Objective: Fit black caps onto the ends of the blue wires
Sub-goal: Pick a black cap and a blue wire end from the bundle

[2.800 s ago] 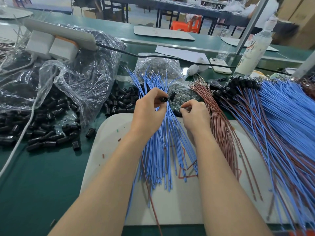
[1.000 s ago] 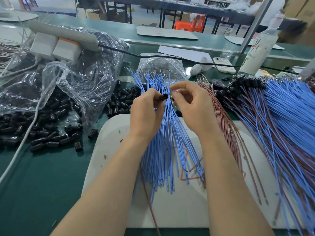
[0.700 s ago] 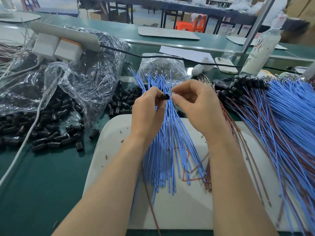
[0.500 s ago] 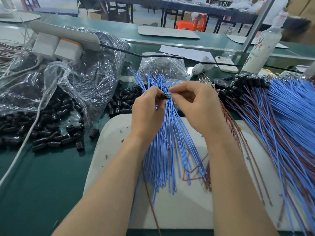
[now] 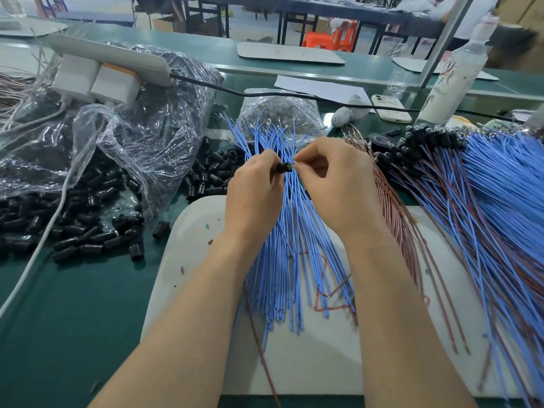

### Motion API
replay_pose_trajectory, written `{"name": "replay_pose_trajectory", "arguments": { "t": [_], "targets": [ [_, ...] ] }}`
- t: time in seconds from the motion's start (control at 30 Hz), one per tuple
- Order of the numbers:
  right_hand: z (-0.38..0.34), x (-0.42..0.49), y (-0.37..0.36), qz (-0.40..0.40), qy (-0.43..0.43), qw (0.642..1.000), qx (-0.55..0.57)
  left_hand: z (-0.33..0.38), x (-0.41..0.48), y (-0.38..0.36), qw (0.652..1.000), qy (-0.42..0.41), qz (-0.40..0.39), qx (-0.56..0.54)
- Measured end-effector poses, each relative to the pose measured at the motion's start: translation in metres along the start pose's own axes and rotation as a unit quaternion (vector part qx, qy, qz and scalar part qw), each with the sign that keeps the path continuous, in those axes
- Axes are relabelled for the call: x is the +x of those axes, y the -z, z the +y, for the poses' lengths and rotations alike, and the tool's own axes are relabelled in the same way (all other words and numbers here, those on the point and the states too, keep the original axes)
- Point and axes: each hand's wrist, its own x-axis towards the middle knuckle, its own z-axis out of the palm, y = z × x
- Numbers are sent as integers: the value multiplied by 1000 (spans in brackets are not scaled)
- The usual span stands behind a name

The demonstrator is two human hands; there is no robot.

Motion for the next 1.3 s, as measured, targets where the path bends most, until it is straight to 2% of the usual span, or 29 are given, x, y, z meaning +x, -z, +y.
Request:
{"name": "replay_pose_trajectory", "arguments": {
  "t": [0.33, 0.47, 0.7, 1.03, 1.13, 1.3],
  "targets": [
    [0, -1, -2, -2, -13, 1000, -11, -1, -1, -1, 999, -9, -6, 35],
    [4, 1, -3, 4, -19, 1000, -15, -1, -1, 0, 998, -36, -15, 58],
    [20, 6, 0, -6, -54, 998, 43, 1, 0, 8, 996, -64, -41, 56],
    [25, 6, -3, -5, -72, 994, 88, 3, -1, 8, 993, -58, -98, 17],
    [23, 6, -2, 0, -72, 990, 123, 1, -1, 7, 995, -63, -81, 11],
    [17, 6, -2, 7, -100, 973, 208, -3, 0, 6, 998, -15, -34, -48]
  ]
}}
